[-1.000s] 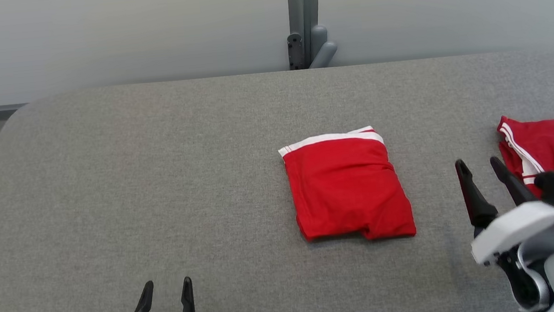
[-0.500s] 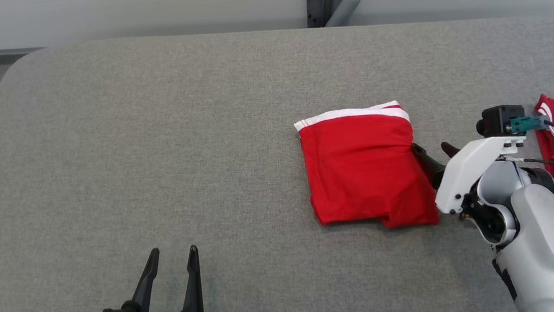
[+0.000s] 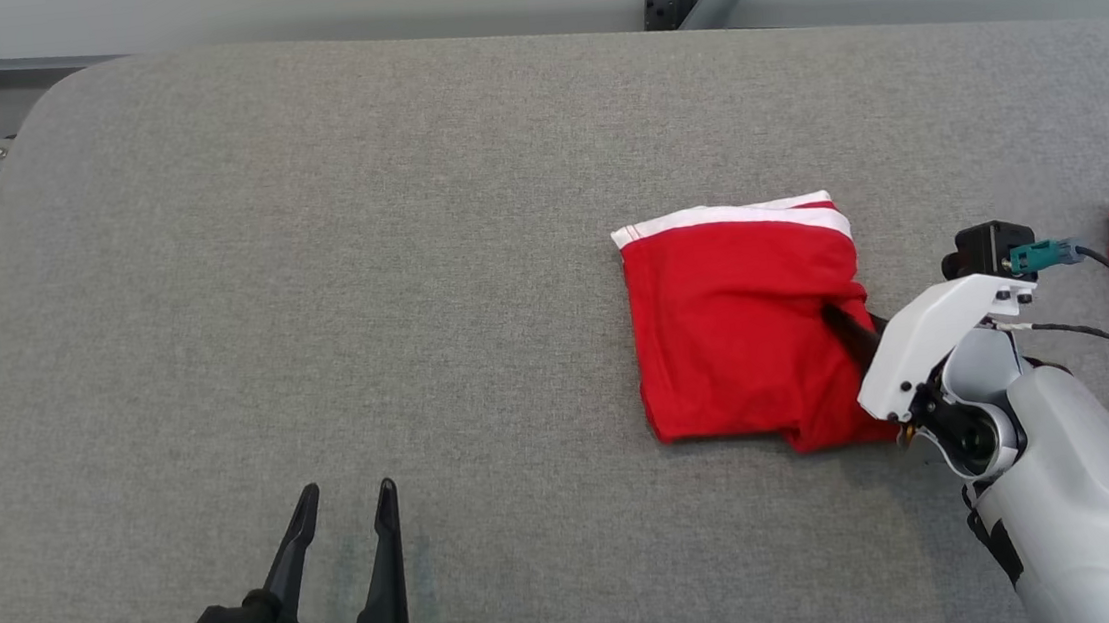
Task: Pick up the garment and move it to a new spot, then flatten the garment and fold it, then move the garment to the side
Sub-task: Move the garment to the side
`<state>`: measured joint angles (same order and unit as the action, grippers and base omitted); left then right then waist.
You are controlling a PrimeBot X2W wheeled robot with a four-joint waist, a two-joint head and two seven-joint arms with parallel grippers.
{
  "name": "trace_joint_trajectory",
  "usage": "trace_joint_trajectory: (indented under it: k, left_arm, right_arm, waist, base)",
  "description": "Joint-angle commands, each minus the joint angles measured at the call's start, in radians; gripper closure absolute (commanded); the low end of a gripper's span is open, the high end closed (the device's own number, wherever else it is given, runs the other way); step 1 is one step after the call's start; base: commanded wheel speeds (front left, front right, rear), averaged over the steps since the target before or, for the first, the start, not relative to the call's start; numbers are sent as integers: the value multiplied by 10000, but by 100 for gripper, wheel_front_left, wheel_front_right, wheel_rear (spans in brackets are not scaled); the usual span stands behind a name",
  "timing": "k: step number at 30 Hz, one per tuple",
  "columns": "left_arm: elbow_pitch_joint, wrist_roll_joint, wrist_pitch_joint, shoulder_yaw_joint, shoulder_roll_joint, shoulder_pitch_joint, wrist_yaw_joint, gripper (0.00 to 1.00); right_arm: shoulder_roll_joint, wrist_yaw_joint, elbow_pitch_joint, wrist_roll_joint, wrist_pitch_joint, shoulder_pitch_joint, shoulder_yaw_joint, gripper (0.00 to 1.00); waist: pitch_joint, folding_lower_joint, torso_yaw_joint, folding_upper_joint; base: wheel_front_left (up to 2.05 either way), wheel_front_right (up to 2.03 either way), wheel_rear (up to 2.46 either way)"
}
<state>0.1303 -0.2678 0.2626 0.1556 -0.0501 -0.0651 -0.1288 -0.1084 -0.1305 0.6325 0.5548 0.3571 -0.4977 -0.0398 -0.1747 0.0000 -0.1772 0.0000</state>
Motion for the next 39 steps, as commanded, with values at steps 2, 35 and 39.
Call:
trace_joint_trajectory:
  k: [2, 35, 39]
  left_arm:
    - [-58, -114, 20, -81, -14, 137, -31, 0]
    - [-322, 47, 20, -281, -19, 548, -34, 0]
    - [-326, 111, 20, -262, -70, 640, -35, 0]
  right_arm:
    - [-256, -3, -85, 310, -191, -221, -247, 100]
    - [-3054, -3, -5095, -499, 3901, -680, 1911, 100]
    - [-2950, -3, -4850, -833, 3909, -701, 2495, 100]
  waist:
    - [-7, 0, 145, 0]
    - [-872, 0, 2500, 0]
    - [-1135, 0, 2449, 0]
  base:
    - [0, 0, 0]
    - [0, 0, 0]
    - [0, 0, 0]
